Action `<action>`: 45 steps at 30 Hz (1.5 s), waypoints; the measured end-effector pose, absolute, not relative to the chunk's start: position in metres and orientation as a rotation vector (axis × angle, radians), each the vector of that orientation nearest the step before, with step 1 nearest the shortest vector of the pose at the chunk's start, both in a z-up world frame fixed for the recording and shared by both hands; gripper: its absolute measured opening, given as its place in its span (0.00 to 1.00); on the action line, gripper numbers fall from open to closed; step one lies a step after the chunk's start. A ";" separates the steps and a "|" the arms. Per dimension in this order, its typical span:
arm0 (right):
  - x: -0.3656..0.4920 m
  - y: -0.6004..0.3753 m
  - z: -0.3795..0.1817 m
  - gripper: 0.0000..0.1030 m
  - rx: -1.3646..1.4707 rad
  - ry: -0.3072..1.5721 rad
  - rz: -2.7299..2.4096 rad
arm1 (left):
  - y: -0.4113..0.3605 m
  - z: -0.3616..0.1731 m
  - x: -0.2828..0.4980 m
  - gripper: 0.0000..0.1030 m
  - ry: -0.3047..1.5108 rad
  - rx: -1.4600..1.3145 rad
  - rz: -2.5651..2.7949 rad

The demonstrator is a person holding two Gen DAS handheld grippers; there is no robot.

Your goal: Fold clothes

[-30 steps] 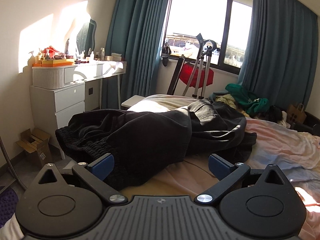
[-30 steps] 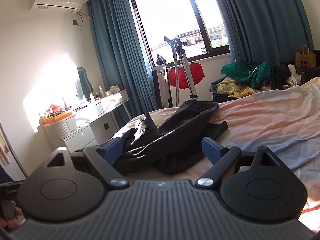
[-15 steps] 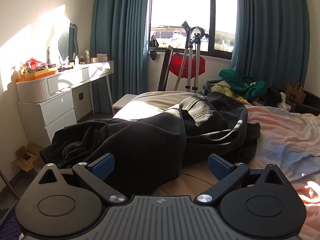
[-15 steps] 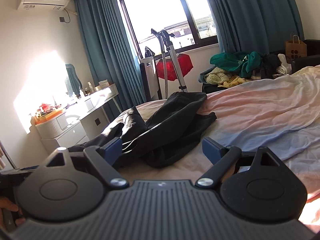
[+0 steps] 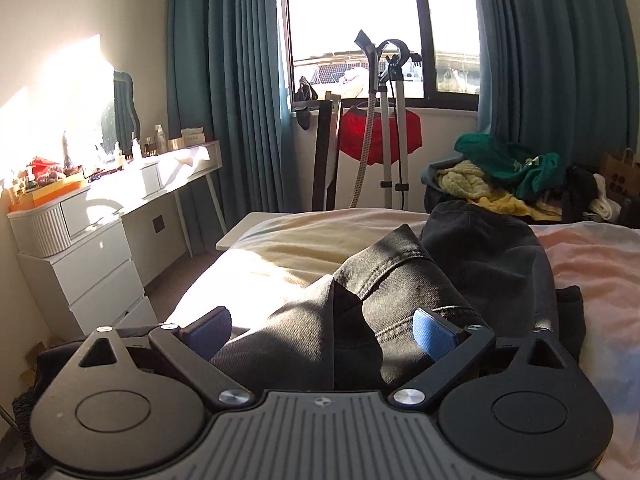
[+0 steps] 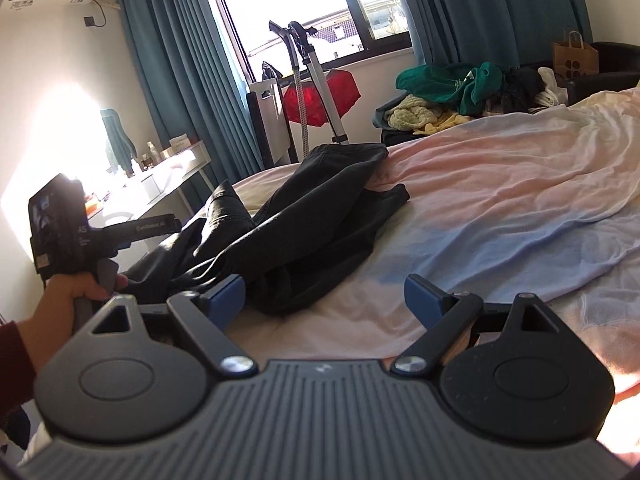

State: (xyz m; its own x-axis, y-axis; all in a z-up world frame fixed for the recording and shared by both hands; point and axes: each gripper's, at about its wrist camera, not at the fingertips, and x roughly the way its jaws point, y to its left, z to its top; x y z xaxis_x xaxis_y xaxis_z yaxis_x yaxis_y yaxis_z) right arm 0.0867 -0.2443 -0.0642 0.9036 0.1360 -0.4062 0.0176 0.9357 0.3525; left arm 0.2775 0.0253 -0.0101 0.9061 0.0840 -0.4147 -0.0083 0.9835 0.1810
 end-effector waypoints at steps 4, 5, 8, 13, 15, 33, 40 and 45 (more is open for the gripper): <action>0.100 -0.256 -0.076 0.86 0.394 0.468 0.034 | 0.011 -0.028 0.325 0.96 0.461 0.300 0.124; 0.103 -0.259 -0.080 0.86 0.402 0.475 0.025 | 0.013 -0.032 0.333 0.93 0.480 0.295 0.137; 0.112 -0.266 -0.088 0.86 0.438 0.493 0.014 | 0.024 -0.045 0.355 0.67 0.549 0.224 0.159; 0.121 -0.269 -0.100 0.86 0.473 0.533 0.019 | 0.050 -0.052 0.360 0.10 0.612 0.076 0.153; 0.122 -0.268 -0.101 0.86 0.469 0.540 0.028 | 0.049 -0.047 0.350 0.07 0.582 0.106 0.135; 0.095 -0.263 -0.075 0.86 0.438 0.459 0.029 | 0.055 0.004 0.089 0.06 0.435 0.130 -0.153; 0.103 -0.254 -0.083 0.86 0.404 0.477 0.019 | 0.046 -0.036 0.066 0.13 0.518 0.136 -0.093; 0.106 -0.242 -0.089 0.86 0.355 0.510 0.024 | 0.037 0.003 0.045 0.63 0.529 0.145 -0.035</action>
